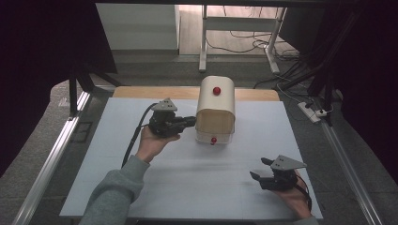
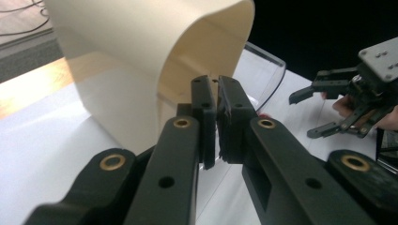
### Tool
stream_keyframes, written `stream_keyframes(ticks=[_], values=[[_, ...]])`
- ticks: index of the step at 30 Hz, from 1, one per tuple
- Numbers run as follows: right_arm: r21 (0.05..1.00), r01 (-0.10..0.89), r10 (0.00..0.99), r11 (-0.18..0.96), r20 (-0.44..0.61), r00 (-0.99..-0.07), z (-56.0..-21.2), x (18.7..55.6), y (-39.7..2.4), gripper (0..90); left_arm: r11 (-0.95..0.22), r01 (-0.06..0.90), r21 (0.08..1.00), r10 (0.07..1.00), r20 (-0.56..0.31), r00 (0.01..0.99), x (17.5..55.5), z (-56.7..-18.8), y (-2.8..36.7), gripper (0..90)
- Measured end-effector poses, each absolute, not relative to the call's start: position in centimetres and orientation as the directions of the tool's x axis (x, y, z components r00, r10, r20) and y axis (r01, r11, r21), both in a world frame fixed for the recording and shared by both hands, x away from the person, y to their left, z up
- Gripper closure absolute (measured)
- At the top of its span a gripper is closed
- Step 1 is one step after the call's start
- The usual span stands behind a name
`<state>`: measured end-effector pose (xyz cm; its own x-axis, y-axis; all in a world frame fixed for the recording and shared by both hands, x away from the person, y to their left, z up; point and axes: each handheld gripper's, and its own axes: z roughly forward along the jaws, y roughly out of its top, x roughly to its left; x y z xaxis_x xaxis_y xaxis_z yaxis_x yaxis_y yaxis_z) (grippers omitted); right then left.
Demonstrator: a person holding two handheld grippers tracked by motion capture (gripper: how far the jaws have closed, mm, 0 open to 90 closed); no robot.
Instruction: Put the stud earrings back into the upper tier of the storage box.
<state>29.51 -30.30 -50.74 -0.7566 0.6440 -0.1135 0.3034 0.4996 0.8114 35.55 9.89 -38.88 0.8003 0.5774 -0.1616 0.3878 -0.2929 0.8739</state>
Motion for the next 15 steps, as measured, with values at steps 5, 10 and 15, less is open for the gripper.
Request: stream_keyframes(ticks=[5, 10, 15], values=[[0.812, 0.3, 0.639, 0.501, -0.113, -0.76, -50.8, 29.5, -30.3, 29.3, -0.309, 0.373, 0.875, 0.559, -0.151, 0.816, 35.8, -38.3, 8.5, 86.1], [0.809, 0.301, 0.637, 0.504, -0.113, -0.763, -50.8, 29.5, -30.3, 29.3, -0.32, 0.362, 0.876, 0.546, -0.142, 0.826, 36.2, -37.9, 7.1, 86.0], [0.81, 0.302, 0.637, 0.502, -0.111, -0.763, -50.8, 29.5, -30.3, 29.3, -0.343, 0.361, 0.867, 0.538, -0.134, 0.832, 36.7, -37.8, 5.9, 85.9]])
